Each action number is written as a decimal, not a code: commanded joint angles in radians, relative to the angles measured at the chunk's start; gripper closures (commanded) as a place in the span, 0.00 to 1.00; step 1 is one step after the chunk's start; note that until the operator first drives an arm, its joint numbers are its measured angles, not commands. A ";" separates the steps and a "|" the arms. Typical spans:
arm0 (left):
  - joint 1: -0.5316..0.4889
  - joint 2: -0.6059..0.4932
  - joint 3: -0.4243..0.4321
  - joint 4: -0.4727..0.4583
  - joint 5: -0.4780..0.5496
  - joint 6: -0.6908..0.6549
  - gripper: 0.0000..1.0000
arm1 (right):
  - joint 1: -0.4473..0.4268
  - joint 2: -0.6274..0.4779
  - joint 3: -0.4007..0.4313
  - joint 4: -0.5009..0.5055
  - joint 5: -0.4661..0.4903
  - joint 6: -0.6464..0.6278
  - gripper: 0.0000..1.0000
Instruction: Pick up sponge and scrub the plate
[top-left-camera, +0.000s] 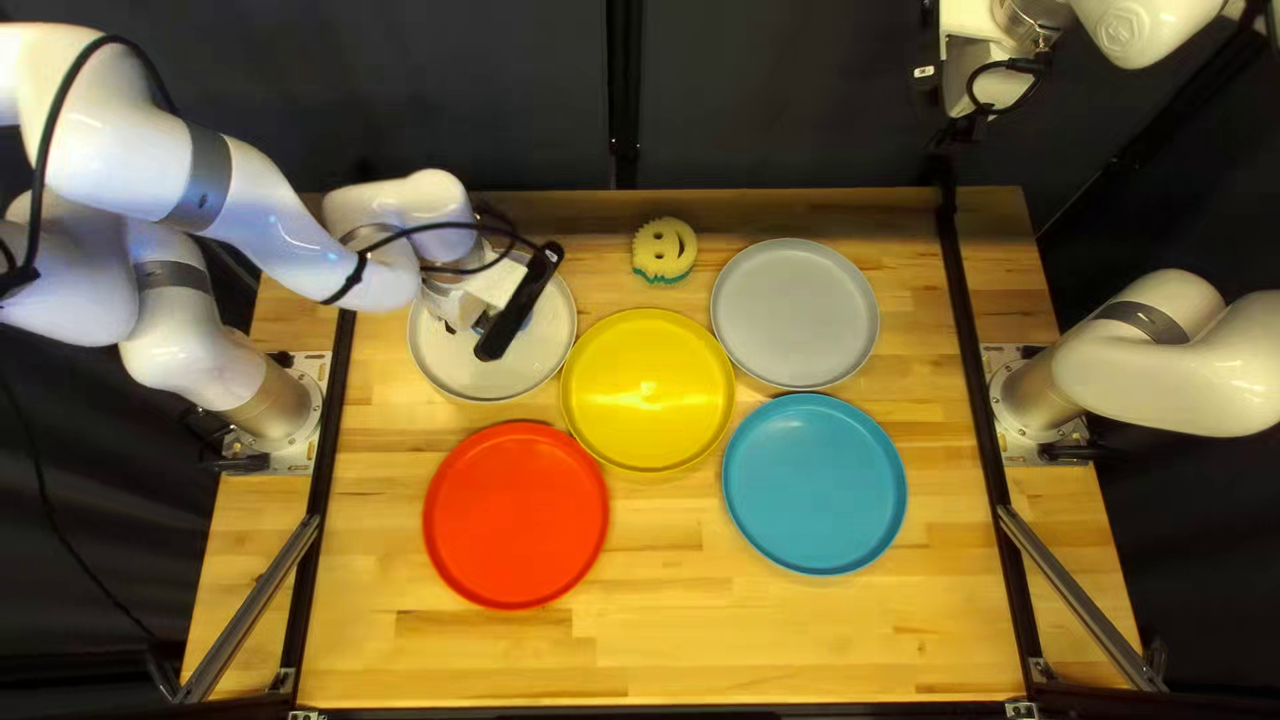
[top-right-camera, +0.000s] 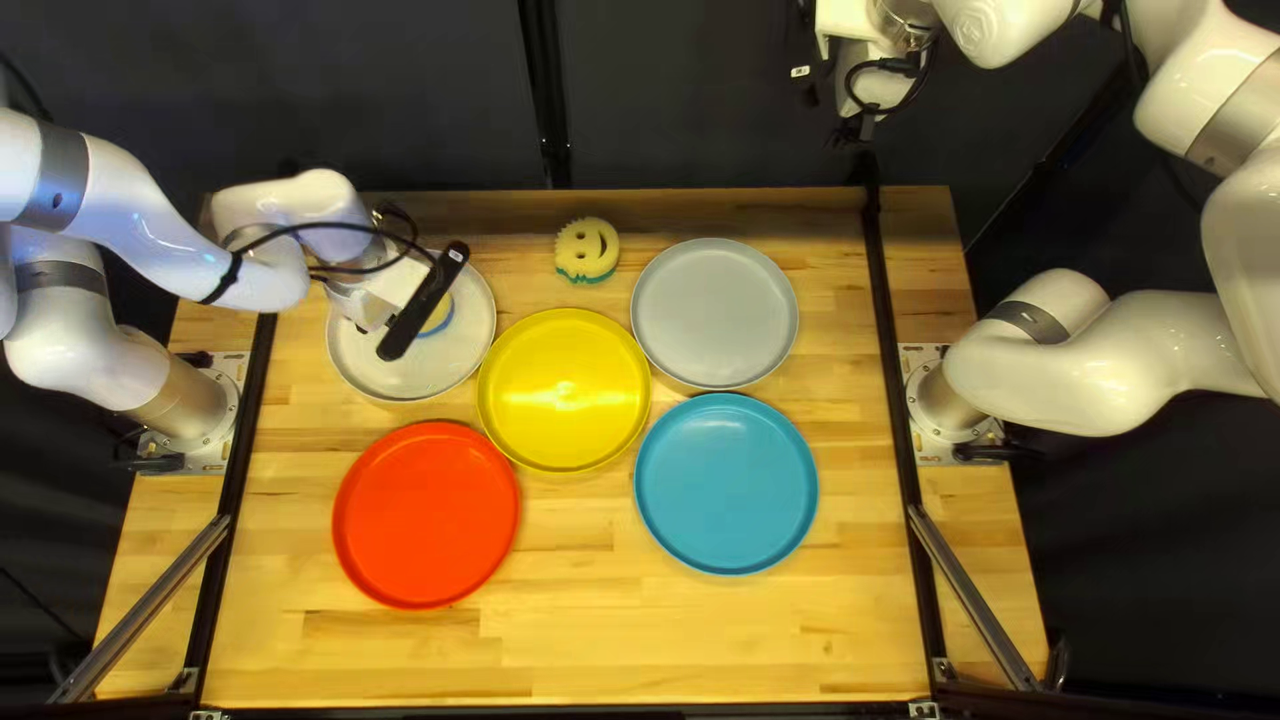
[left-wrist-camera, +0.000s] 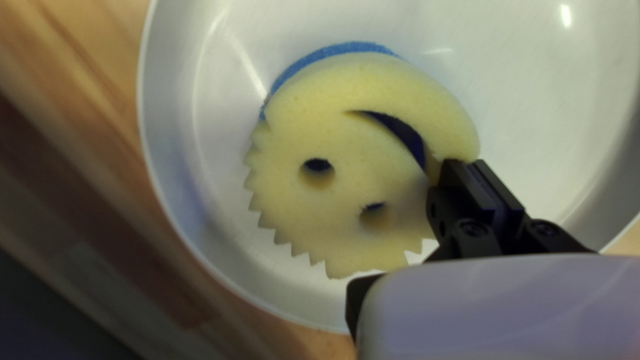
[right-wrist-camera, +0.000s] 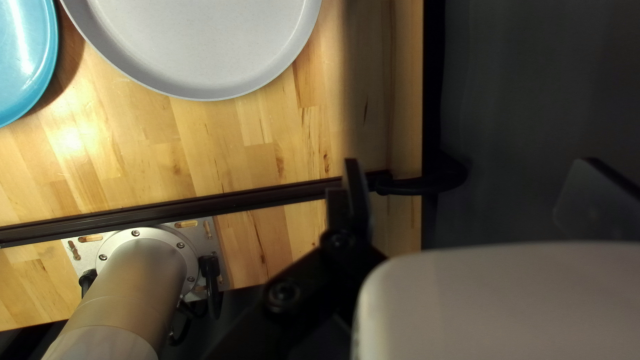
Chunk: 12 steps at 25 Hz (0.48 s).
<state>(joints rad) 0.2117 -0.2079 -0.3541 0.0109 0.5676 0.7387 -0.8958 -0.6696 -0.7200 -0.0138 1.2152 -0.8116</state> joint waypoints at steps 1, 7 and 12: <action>-0.051 -0.077 0.018 0.026 0.045 -0.070 1.00 | 0.000 0.000 0.000 0.000 0.000 0.000 0.00; 0.017 -0.145 0.068 0.037 0.071 -0.026 1.00 | 0.000 0.000 0.000 0.000 0.000 0.000 0.00; 0.153 -0.125 0.098 0.028 0.048 0.095 1.00 | 0.000 0.000 0.000 0.000 0.000 0.000 0.00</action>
<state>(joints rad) 0.2983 -0.3492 -0.2709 0.0456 0.6323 0.7685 -0.8958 -0.6696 -0.7200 -0.0138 1.2152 -0.8116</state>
